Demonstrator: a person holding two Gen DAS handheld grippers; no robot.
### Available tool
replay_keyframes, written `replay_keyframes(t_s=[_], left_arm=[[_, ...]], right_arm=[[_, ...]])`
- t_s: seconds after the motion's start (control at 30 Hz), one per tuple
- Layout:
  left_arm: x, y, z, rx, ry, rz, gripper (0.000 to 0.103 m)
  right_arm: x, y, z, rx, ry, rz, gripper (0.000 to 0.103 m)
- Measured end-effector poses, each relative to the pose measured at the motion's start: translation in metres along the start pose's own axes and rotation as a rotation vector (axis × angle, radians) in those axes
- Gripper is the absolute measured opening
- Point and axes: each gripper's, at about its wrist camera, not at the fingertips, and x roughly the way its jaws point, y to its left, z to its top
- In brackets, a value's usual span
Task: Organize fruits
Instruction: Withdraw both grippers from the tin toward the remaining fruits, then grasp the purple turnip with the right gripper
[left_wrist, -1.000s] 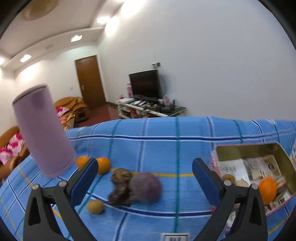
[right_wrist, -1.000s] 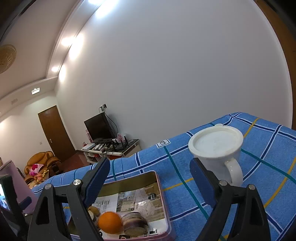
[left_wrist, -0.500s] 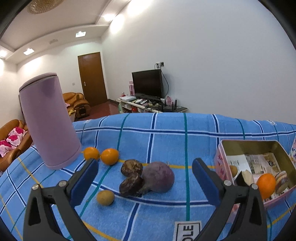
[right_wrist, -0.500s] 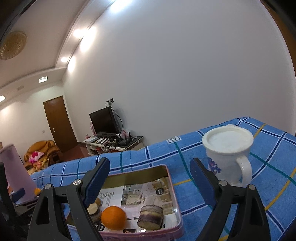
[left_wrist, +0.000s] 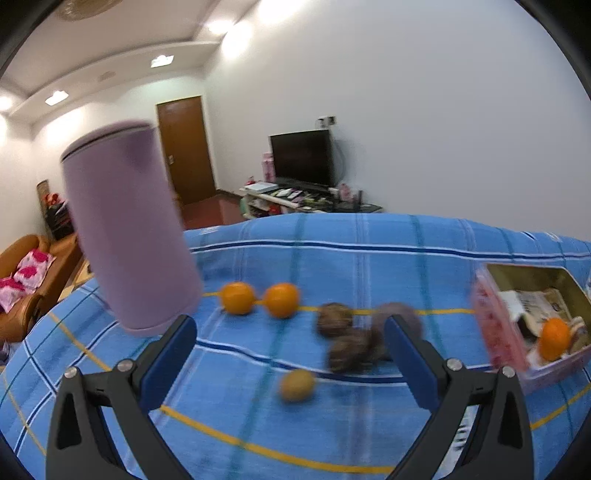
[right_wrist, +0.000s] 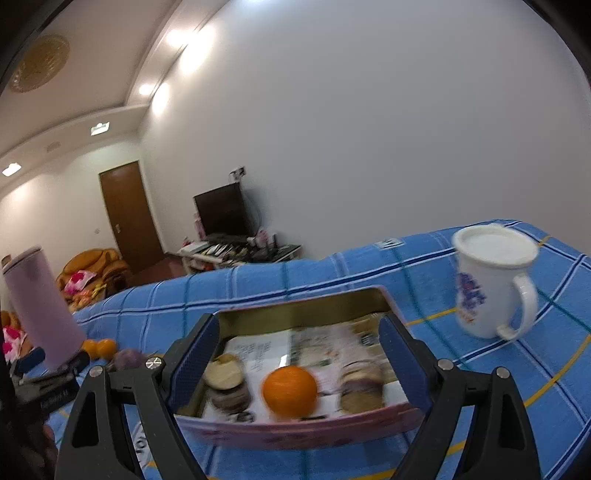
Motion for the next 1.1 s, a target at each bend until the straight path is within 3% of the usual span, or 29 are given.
replay_keyframes(t_s=[0.3, 0.53, 0.63, 0.83, 1.1], left_arm=[[0.016, 0.059, 0.0, -0.066, 0.035, 0.044, 0.103], [0.031, 0.079, -0.003, -0.081, 0.089, 0.031, 0.103], [0.036, 0.082, -0.006, -0.083, 0.122, 0.021, 0.103], [0.036, 0.076, -0.007, -0.057, 0.146, -0.033, 0.103], [0.041, 0.063, -0.011, -0.011, 0.202, -0.077, 0.103]], right_arm=[[0.016, 0.062, -0.014, -0.08, 0.076, 0.076, 0.089], [0.034, 0.108, -0.018, -0.127, 0.148, 0.167, 0.089], [0.049, 0.135, -0.024, -0.18, 0.222, 0.212, 0.089], [0.083, 0.167, -0.037, -0.258, 0.34, 0.221, 0.059], [0.116, 0.183, -0.038, -0.238, 0.412, 0.266, 0.058]])
